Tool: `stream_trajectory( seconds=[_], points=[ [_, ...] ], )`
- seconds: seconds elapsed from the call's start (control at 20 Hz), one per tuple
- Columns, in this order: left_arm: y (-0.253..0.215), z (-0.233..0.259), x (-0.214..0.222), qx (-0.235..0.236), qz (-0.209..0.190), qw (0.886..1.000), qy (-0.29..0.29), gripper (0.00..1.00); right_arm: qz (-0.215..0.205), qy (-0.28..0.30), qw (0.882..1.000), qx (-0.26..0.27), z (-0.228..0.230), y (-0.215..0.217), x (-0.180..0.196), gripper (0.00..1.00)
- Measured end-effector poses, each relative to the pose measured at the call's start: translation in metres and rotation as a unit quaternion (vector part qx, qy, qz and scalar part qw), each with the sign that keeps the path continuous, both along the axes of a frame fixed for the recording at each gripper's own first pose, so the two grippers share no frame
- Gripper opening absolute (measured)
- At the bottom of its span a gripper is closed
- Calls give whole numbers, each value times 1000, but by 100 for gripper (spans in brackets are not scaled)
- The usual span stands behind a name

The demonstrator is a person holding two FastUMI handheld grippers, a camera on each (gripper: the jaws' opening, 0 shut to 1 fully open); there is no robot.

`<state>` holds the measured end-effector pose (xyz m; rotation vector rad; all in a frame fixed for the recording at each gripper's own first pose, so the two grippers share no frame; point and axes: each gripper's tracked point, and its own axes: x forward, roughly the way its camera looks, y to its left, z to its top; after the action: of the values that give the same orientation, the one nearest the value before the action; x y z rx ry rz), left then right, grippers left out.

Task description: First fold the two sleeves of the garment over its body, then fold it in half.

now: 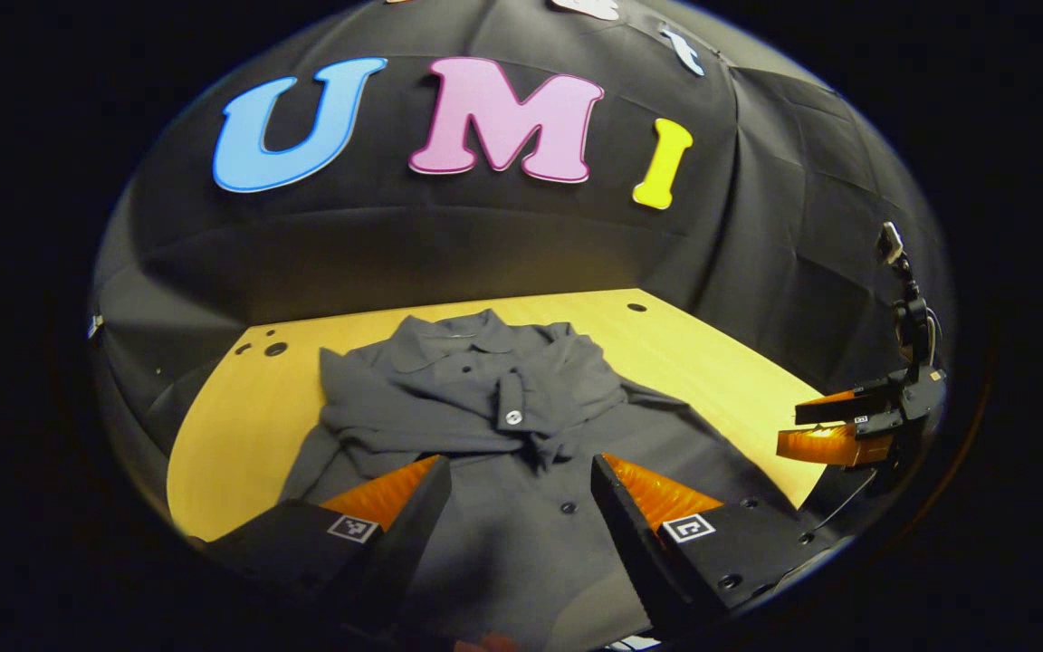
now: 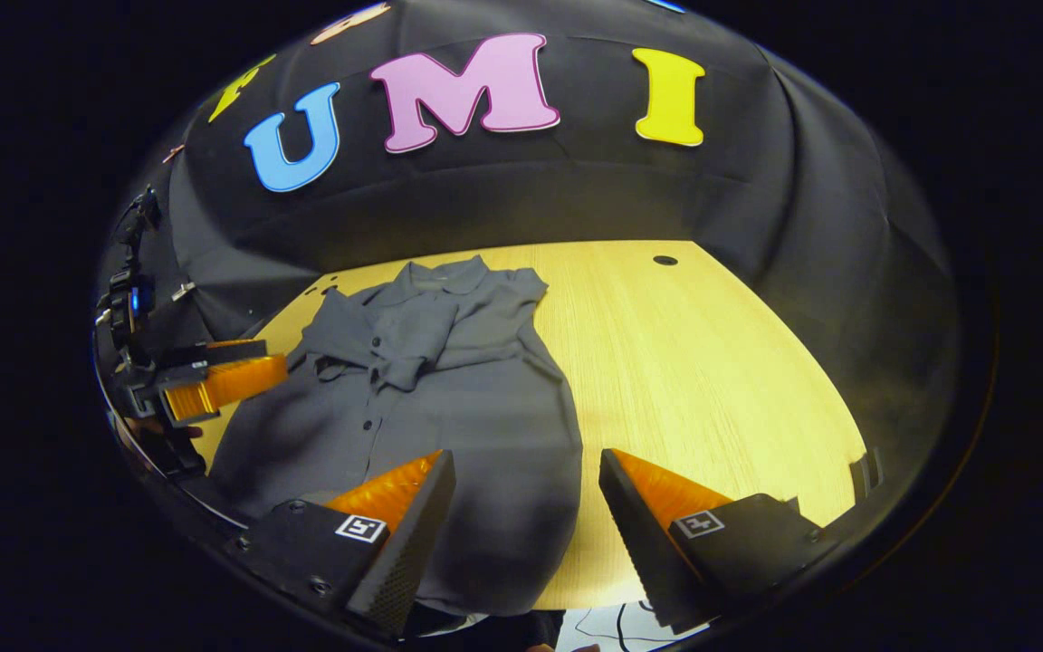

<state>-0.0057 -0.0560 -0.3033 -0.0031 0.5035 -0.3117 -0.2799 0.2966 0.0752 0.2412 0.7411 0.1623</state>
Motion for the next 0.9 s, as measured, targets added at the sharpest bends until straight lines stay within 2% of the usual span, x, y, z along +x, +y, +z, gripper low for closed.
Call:
stream_trajectory(
  seconds=[0.25, 0.45, 0.65, 0.7, 0.9],
  points=[
    [72, -29, -55, 22, 39, 998, 42, 98, -8, 39, 999, -26, -21, -2, -44, 99],
    [107, -51, -85, 21, 68, 995, 69, 97, -4, 63, 998, -30, -37, 4, -67, 99],
    [137, -83, -111, 43, 90, 990, 100, 94, -3, 83, 996, -31, -52, 15, -80, 99],
    [145, -91, -117, 49, 95, 988, 110, 97, -3, 88, 996, -30, -55, 17, -82, 99],
    [165, -123, -141, 56, 115, 980, 154, 97, 4, 97, 995, -30, -63, 30, -83, 99]
  ],
)
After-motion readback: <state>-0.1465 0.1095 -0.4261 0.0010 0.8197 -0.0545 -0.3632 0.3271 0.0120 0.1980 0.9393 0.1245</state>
